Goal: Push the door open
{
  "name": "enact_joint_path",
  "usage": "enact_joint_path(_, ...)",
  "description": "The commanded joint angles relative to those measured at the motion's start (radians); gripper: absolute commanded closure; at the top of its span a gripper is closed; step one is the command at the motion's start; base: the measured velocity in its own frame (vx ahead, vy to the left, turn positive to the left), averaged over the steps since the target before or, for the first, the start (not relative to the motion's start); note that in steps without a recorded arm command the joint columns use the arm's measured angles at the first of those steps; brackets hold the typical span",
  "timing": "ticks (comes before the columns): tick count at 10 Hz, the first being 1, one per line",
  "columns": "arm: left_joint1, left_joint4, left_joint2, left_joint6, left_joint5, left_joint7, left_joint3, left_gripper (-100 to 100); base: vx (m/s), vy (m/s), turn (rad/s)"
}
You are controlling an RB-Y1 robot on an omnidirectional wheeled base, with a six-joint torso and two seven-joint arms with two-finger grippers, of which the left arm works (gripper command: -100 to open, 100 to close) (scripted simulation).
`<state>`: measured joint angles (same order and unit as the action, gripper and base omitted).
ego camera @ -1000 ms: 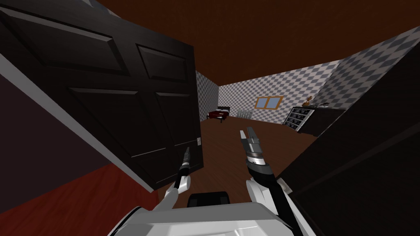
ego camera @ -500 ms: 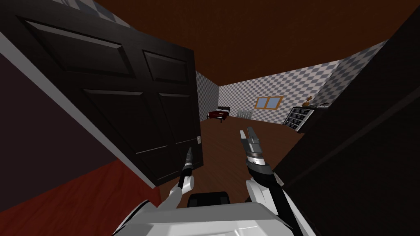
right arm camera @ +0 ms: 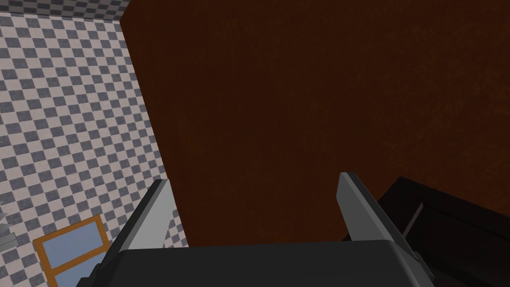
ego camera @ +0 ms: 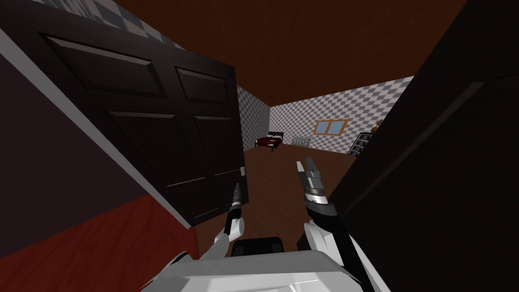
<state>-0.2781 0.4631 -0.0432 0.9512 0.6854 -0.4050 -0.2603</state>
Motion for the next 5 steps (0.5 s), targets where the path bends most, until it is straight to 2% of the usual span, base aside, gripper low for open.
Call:
enact_joint_path(1, 0.000, 0.000, 0.000, 0.000, 0.000, 0.000, 0.000, -100, -0.037, -0.082, 0.007)
enact_joint_path(2, 0.000, -0.001, 0.014, 0.001, 0.001, 0.000, 0.000, -100, 0.060, 0.073, 0.002)
enact_joint_path(3, 0.000, -0.001, 0.019, 0.001, 0.001, 0.001, 0.000, -100, 0.106, 0.166, -0.008)
enact_joint_path(5, -0.001, -0.002, 0.045, 0.002, 0.002, 0.003, 0.003, -100, 0.144, 0.136, -0.021)
